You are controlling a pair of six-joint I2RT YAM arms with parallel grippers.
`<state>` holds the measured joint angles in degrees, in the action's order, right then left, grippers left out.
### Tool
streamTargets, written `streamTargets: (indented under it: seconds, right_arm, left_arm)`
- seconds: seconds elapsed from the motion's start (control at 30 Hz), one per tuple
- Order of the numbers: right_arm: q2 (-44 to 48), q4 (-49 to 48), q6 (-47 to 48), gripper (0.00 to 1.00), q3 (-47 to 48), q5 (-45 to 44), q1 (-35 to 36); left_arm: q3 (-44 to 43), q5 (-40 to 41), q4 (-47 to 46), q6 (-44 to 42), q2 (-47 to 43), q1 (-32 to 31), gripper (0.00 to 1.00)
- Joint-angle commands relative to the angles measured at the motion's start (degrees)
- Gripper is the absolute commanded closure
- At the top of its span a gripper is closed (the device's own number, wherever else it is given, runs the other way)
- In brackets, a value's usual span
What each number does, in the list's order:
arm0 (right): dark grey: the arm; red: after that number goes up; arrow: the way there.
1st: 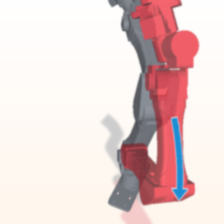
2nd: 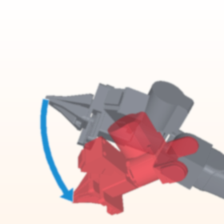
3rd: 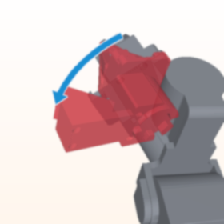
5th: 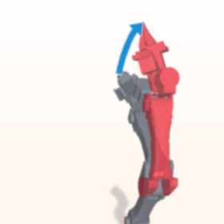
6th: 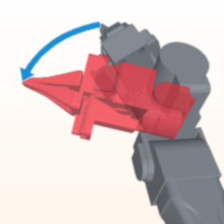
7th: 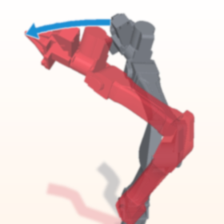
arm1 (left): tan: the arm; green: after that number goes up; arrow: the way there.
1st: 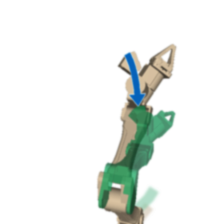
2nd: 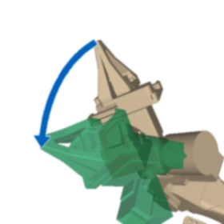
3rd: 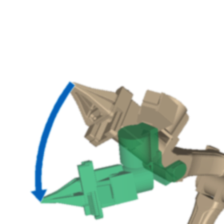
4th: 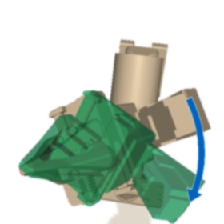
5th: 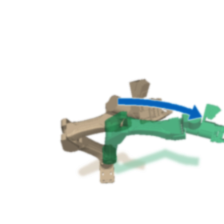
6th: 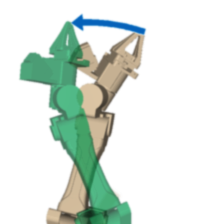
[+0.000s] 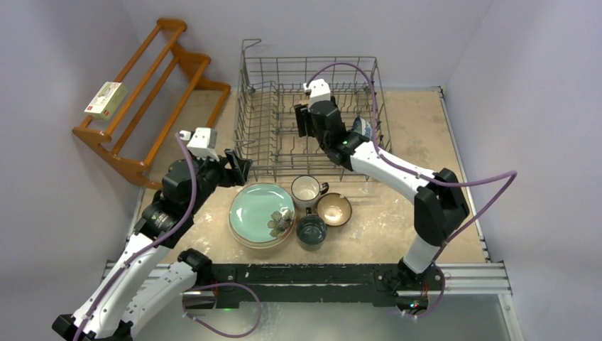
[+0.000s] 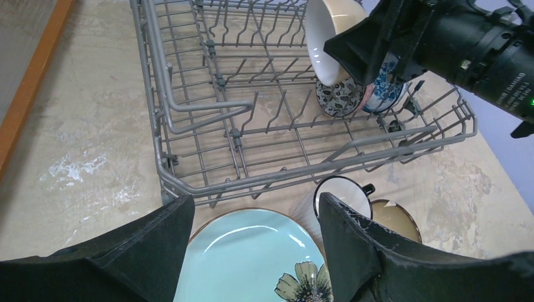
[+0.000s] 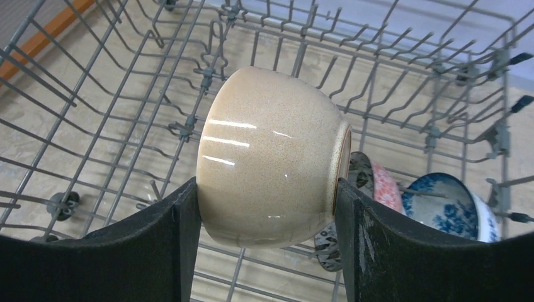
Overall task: Load the mixed dishes into the dish rack
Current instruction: Insert the bowl into the dish rack.
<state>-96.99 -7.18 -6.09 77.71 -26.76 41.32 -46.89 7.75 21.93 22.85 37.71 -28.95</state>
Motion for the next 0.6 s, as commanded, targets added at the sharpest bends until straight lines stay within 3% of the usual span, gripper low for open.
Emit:
streamTargets:
  seconds: [0.0,0.57]
  right_arm:
    - [-0.42,-2.88,-1.6,1.0,4.42,3.59,-1.29]
    - [-6.79,2.67,-3.55,1.0,7.61,9.09,-1.98]
  left_arm:
    - [0.55,0.21,-1.74,-1.67,-0.2,-0.05,0.3]
    - [0.49,0.25,-1.48,-2.0,-0.26,0.03,0.3]
